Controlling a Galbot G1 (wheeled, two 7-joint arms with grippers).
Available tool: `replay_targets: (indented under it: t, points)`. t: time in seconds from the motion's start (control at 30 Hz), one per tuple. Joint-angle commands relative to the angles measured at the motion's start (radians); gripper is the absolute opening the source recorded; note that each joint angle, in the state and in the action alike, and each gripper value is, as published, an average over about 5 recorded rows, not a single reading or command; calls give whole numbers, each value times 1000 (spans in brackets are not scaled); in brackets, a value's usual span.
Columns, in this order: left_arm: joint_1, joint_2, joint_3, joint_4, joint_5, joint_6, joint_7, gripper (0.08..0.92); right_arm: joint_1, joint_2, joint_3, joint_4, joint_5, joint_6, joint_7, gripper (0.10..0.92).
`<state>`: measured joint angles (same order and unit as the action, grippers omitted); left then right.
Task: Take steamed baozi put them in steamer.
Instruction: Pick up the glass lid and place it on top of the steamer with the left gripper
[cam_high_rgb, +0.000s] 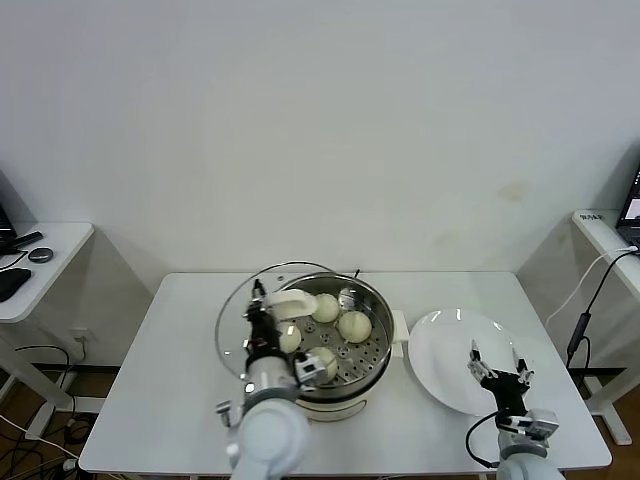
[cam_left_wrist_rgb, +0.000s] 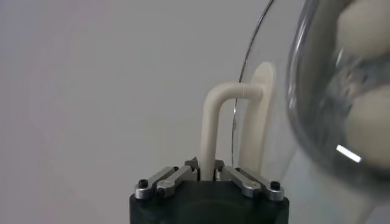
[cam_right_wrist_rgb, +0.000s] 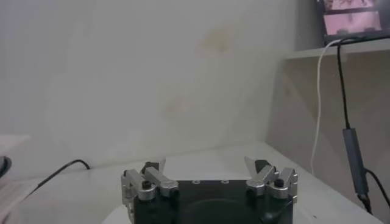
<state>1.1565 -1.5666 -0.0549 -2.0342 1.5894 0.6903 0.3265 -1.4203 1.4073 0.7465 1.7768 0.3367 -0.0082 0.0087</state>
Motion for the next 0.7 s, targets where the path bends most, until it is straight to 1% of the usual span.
replay_targets:
  t: [0.03, 0.27, 0.7]
  points:
    - [-104, -35, 129, 155, 12, 4, -18, 182, 6, 6, 6, -9, -2, 0, 1, 823]
    - [-127, -34, 123, 212, 7, 4, -26, 182, 18, 12, 2, -23, -4, 1, 0, 823]
    - [-124, -33, 110, 226, 30, 4, -17, 182, 34, 16, -7, -37, -9, -1, 0, 823]
